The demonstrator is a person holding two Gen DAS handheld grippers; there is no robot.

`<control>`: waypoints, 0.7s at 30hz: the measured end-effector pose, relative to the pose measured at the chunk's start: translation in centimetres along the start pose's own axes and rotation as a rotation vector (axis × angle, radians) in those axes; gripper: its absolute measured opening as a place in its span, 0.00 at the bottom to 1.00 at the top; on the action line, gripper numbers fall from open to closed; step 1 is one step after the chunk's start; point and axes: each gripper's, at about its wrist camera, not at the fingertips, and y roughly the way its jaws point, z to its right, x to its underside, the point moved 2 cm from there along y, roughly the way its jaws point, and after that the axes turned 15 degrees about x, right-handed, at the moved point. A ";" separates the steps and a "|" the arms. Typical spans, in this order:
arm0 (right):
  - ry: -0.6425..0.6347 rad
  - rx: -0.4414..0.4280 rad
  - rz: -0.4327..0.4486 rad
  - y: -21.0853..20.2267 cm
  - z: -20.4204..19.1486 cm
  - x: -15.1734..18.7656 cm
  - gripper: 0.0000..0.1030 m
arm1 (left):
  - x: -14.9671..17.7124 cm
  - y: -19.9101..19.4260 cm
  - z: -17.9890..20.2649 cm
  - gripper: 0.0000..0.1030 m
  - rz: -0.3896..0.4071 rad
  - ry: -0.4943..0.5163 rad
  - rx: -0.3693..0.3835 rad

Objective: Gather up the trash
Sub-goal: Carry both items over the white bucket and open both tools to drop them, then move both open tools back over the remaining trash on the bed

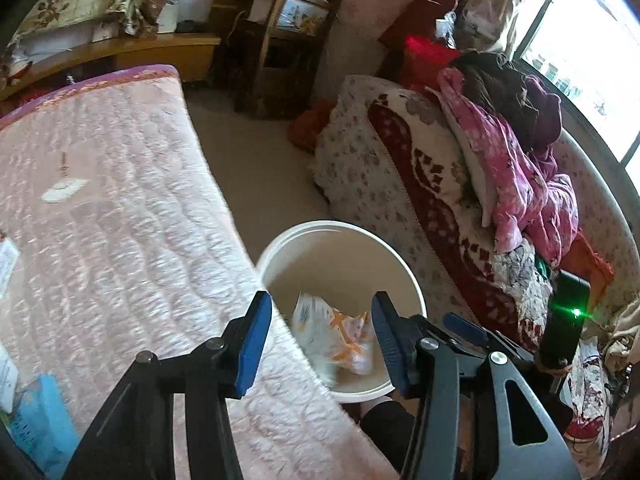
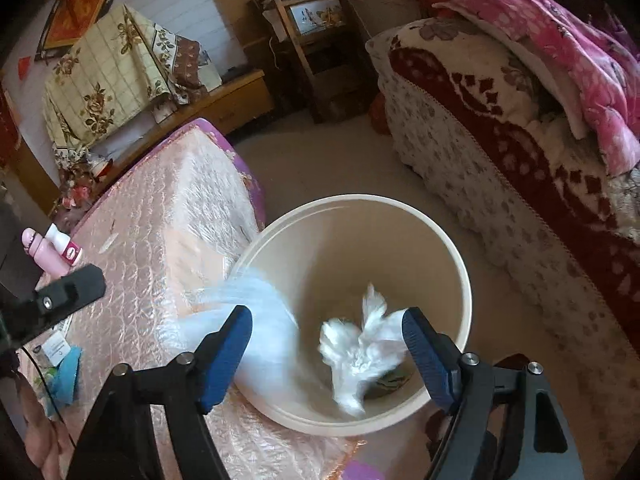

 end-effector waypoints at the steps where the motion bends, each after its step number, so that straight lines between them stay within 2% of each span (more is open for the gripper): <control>1: 0.001 -0.003 0.004 -0.2 -0.1 0.2 0.79 | 0.2 -0.6 -0.1 0.51 0.010 0.004 -0.006; 4: -0.003 0.003 0.001 -1.0 -0.6 0.9 0.79 | 0.5 -2.0 -0.2 0.51 0.014 0.026 -0.053; 11: -0.054 0.013 0.057 -5.2 -3.8 2.9 0.79 | 2.3 -6.6 -0.5 0.54 0.046 0.073 -0.144; 21: -0.118 -0.033 0.099 -10.1 -9.2 5.0 0.79 | 4.8 -12.0 -2.0 0.56 0.085 0.094 -0.249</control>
